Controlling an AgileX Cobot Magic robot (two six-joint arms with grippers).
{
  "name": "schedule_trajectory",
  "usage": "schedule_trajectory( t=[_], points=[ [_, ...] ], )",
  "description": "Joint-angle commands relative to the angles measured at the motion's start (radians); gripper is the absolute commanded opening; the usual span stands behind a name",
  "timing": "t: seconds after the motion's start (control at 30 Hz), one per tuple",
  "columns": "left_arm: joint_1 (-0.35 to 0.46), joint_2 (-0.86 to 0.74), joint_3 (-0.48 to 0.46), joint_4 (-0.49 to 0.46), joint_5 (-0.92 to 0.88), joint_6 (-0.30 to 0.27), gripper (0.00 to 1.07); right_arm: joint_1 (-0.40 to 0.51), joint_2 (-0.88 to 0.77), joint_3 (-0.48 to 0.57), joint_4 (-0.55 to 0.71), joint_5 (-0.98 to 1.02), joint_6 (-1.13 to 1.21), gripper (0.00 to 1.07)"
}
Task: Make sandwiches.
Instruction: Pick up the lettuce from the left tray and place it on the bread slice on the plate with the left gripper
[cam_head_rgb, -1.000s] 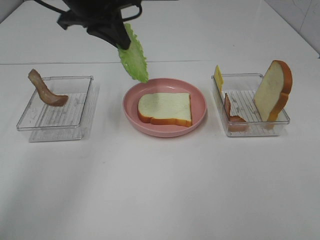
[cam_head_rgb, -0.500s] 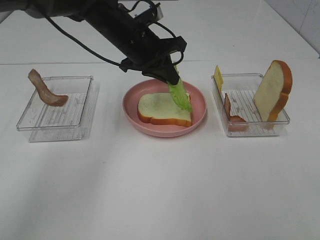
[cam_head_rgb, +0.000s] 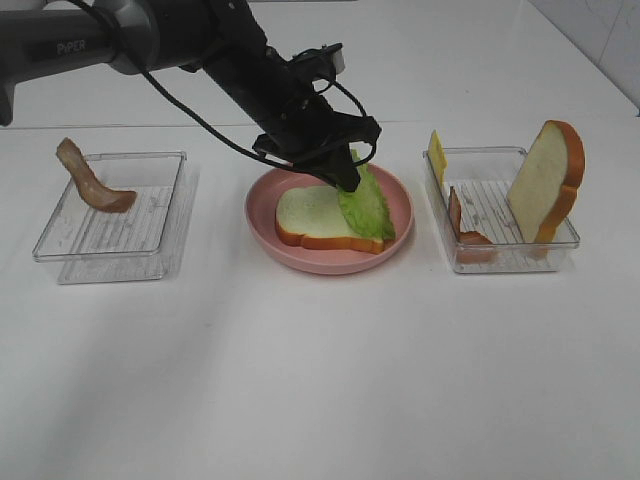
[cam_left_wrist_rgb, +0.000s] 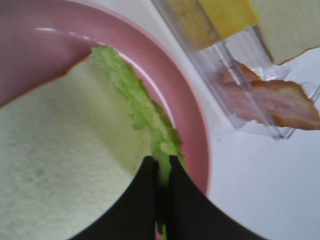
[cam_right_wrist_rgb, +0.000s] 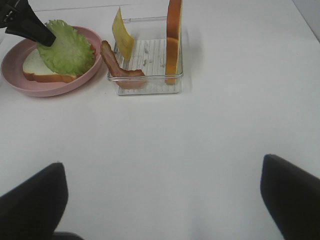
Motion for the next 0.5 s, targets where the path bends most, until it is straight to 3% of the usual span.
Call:
schedule_trajectory(
  t=[0.03, 0.2, 0.5],
  points=[
    [0.001, -0.001, -0.006, 0.087, 0.023, -0.031, 0.0, -0.002, -0.025, 0.001, 0.002, -0.009, -0.008, 0.99],
    [0.001, -0.001, -0.006, 0.164, 0.025, -0.044, 0.0, -0.002, -0.025, 0.001, 0.002, -0.009, -0.008, 0.99],
    [0.0, -0.001, -0.006, 0.207, 0.042, -0.069, 0.0, -0.002, -0.025, 0.001, 0.002, -0.009, -0.008, 0.99]
  ],
)
